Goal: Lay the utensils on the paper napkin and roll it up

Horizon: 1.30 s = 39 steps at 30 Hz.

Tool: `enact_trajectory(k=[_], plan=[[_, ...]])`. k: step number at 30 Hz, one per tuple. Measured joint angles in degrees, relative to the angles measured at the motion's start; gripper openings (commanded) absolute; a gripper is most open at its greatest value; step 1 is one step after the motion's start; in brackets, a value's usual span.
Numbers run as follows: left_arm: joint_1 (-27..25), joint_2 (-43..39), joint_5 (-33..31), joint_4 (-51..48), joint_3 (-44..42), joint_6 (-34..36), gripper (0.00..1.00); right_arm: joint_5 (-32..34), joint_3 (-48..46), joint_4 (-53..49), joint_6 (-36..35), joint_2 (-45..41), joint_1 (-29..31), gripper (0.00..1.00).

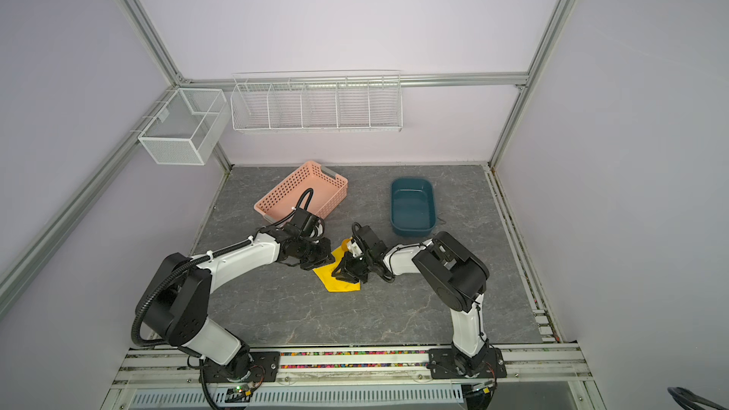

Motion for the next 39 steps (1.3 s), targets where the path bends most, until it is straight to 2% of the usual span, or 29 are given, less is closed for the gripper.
enact_trajectory(k=[11, 20, 26, 33, 39], plan=[[-0.79, 6.27, -0.11, 0.72, 0.26, 0.85, 0.0, 0.02, 0.0, -0.33, 0.02, 0.0, 0.0, 0.23], [-0.92, 7.39, -1.51, -0.79, 0.94, 2.58, 0.0, -0.02, 0.09, -0.66, -0.13, -0.02, 0.0, 0.25], [-1.07, 7.39, -2.14, -0.92, 0.96, 3.54, 0.0, 0.42, 0.98, -5.2, -1.97, -1.77, 0.0, 0.26], [-1.07, 7.15, -2.03, -0.15, 0.37, 3.61, 0.0, 1.84, 3.54, -15.21, -7.37, -7.61, 0.0, 0.14], [-1.07, 6.88, -2.05, 0.31, 0.02, 3.58, 0.0, 1.79, 3.32, -19.23, -10.1, -8.7, 0.04, 0.11]])
